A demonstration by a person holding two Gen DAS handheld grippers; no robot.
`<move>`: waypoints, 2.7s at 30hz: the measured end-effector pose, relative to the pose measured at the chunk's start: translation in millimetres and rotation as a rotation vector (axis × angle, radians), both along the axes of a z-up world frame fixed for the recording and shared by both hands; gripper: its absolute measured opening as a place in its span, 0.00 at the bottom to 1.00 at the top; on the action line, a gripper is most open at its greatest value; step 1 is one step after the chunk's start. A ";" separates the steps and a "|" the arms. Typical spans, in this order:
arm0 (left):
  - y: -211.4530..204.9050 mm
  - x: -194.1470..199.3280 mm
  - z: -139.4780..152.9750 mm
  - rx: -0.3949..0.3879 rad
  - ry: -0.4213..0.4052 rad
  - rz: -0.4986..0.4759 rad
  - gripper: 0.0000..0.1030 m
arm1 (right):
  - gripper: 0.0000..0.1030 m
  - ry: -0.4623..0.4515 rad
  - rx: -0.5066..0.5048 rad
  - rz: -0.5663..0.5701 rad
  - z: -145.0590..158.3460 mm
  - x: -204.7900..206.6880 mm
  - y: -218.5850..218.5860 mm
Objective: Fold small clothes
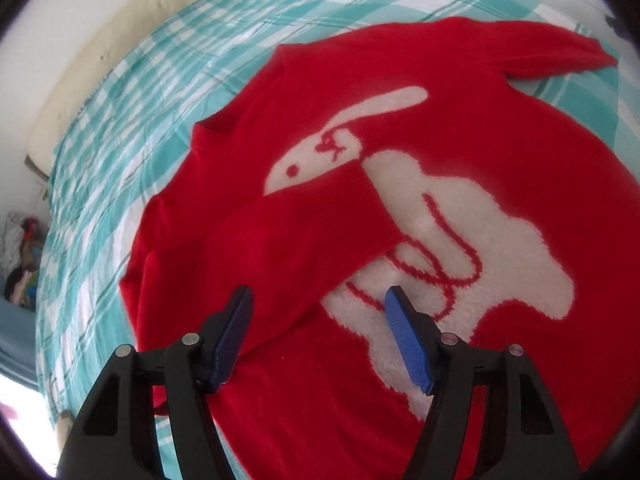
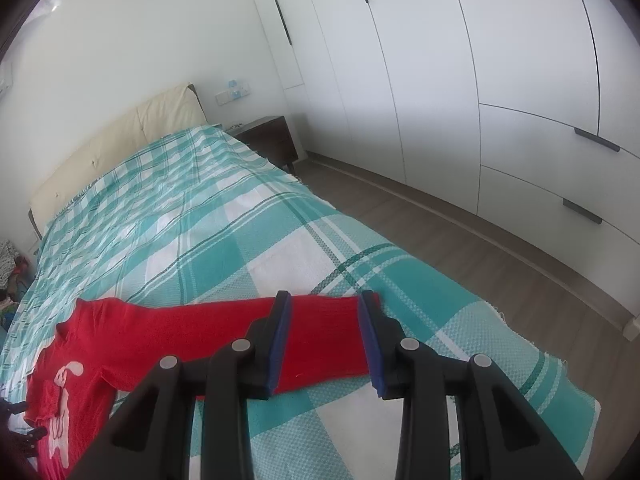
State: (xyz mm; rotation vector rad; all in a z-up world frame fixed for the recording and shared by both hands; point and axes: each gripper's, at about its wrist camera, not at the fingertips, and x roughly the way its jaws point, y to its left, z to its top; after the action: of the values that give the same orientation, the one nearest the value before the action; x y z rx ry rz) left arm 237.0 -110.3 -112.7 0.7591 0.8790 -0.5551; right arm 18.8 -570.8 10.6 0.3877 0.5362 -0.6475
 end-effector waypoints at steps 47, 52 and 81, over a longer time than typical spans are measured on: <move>426.8 -10.1 -28.1 -0.484 -0.010 1.460 0.02 | 0.34 0.056 -0.068 0.053 -2.6 16.4 20.2; 421.5 -8.6 -24.5 -0.452 -0.020 1.413 0.12 | 0.34 0.060 -0.071 0.057 -3.1 16.5 20.0; 223.7 -49.7 -13.2 -0.479 0.013 0.860 0.92 | 0.79 -0.004 -0.307 0.303 7.1 11.1 121.4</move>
State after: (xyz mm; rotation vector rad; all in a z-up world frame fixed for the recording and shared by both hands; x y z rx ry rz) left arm 187.3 113.4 -125.9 -0.0893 0.9403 0.0121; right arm 29.9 -449.3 17.7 0.0163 0.4701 -0.4266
